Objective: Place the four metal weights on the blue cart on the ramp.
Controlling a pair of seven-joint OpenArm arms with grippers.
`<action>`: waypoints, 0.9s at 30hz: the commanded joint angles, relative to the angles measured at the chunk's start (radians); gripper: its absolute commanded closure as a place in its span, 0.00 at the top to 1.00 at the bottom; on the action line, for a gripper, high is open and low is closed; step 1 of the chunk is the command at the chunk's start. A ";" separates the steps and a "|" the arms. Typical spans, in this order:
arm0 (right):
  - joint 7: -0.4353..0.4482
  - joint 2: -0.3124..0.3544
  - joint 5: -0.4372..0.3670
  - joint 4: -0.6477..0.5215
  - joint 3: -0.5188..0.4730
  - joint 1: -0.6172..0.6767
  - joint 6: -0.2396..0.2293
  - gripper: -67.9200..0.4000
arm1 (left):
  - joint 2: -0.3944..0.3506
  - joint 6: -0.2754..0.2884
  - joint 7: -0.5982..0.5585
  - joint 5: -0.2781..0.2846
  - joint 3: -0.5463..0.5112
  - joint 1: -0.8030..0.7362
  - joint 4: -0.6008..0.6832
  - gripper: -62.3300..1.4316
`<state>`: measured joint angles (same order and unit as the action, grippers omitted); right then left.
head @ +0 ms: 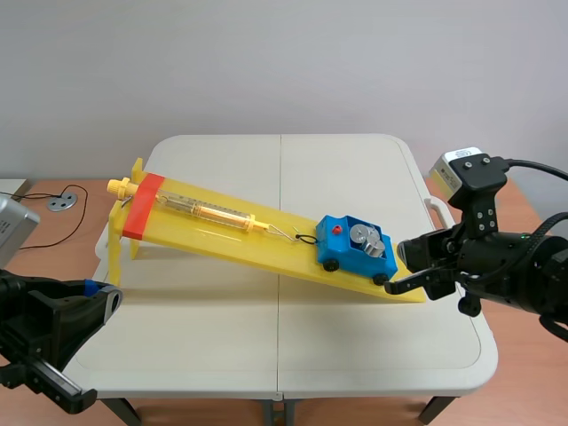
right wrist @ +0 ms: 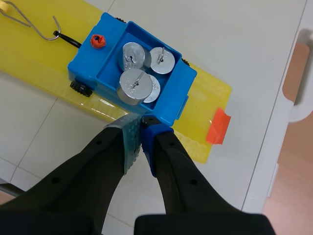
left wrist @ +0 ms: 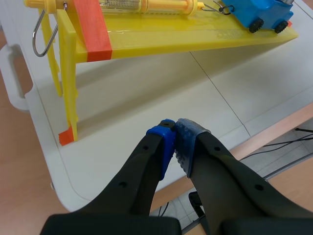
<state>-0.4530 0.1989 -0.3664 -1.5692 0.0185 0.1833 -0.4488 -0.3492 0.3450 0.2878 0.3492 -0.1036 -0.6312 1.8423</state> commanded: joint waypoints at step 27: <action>0.200 -0.027 0.027 0.086 0.077 -0.187 0.045 0.02 | 0.025 0.025 -0.080 0.074 -0.014 0.017 0.067 0.08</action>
<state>-0.4240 0.1715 -0.3161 -1.4200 0.0940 0.0784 -0.4263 -0.3492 0.3450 0.2878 0.3492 -0.1036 -0.6312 1.8423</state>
